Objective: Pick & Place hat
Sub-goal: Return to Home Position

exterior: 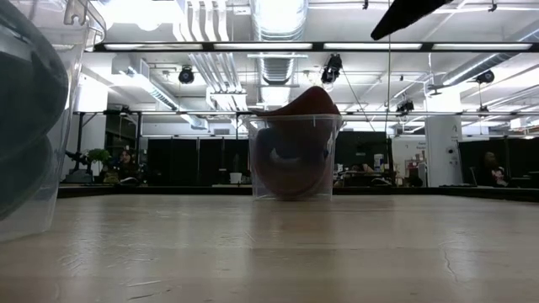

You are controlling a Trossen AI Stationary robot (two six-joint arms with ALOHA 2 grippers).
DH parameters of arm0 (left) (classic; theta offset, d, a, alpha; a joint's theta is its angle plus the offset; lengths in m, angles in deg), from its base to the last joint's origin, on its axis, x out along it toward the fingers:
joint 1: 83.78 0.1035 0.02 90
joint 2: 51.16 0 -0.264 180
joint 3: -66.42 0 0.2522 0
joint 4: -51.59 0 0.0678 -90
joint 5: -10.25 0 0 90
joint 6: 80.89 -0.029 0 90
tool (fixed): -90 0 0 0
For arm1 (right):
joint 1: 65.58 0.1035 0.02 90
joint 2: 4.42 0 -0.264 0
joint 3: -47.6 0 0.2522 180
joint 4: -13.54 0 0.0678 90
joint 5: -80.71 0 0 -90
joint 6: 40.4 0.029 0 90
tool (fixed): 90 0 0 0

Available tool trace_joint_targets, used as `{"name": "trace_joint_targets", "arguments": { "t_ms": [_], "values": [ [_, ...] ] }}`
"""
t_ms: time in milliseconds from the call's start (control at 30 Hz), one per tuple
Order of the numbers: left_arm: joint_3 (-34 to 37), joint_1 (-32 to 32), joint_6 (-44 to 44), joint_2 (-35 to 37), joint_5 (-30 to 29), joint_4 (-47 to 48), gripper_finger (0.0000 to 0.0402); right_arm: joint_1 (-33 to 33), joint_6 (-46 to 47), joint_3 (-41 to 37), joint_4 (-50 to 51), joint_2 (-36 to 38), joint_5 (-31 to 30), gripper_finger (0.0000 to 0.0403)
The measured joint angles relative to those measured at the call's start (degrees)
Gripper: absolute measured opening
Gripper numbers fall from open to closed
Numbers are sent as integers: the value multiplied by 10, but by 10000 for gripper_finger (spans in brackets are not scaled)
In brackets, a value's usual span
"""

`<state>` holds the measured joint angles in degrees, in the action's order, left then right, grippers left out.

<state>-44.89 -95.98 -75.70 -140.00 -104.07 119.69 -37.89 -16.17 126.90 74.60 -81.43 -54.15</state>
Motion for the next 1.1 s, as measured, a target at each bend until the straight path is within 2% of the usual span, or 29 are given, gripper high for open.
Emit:
{"name": "trace_joint_targets", "arguments": {
  "t_ms": [200,367,433,533,600,733,833,933,1100],
  "values": [
    [165,-70,11,142,1,-143,0,38,-87,-93,-170,75,47,8],
    [344,-90,20,282,47,-280,0,58,-155,-197,-330,174,124,8],
    [417,-90,25,341,59,-350,0,61,-161,-237,-359,222,119,8],
    [516,-90,18,424,64,-437,0,61,-117,-291,-365,295,86,8],
    [573,-90,9,473,65,-481,0,62,-98,-329,-364,342,85,8],
    [655,-90,36,553,93,-528,0,62,-77,-391,-391,422,89,8],
    [701,-90,44,603,130,-556,0,62,-100,-434,-428,467,90,8],
    [748,-89,32,641,166,-607,0,61,-153,-473,-486,500,144,8],
    [812,-87,28,695,168,-630,0,51,-198,-530,-527,549,165,8]
  ]
}}
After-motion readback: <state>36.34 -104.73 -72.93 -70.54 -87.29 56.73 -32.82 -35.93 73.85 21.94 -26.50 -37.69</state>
